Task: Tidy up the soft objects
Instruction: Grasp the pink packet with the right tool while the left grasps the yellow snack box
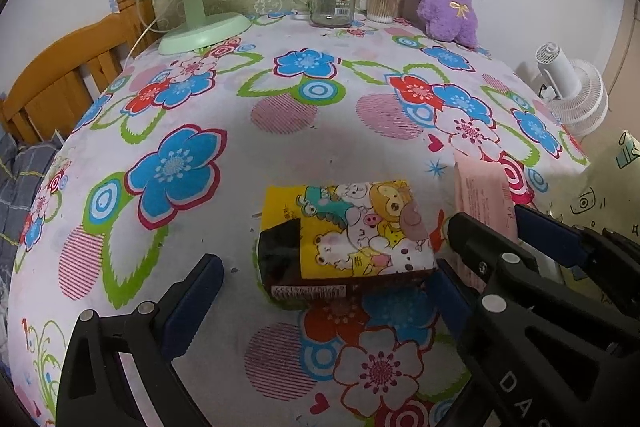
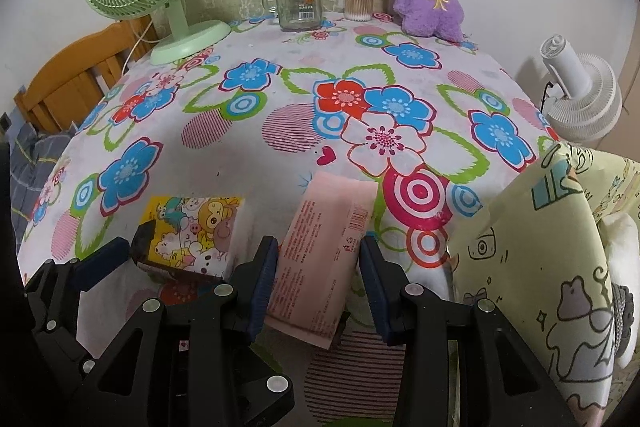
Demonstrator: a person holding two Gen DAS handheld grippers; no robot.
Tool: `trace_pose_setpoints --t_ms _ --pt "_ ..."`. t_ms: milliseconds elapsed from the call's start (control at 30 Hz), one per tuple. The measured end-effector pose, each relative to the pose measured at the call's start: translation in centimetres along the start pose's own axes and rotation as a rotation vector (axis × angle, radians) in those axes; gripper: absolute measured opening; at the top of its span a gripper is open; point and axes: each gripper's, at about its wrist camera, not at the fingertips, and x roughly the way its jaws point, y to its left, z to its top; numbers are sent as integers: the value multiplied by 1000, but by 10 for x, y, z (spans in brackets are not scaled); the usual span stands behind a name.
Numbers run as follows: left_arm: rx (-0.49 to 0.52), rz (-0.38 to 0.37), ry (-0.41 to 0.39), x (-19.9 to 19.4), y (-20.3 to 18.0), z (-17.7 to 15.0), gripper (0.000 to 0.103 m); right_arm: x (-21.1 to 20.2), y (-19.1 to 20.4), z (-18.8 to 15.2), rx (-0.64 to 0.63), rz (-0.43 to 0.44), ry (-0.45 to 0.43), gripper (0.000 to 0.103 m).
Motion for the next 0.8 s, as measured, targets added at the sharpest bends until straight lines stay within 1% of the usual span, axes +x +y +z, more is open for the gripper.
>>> trace_pose_setpoints --t_ms 67,133,167,233,300,500,800 --pt "4 -12 -3 0 -1 0 94 1 0 1 0 -4 -2 45" --pt "8 9 -6 0 -1 1 87 1 -1 1 -1 -8 -2 45" --pt "9 14 -9 0 -1 1 85 2 -1 1 2 -4 1 45" --pt "5 17 -15 -1 0 2 78 2 0 2 5 6 -1 45" --pt "1 17 -17 -2 2 2 75 1 1 3 2 11 -4 45" --pt "4 27 -17 -4 4 0 75 1 4 2 -1 25 3 45" --pt "-17 51 -19 -15 12 -9 75 -4 15 -3 -16 51 8 45"
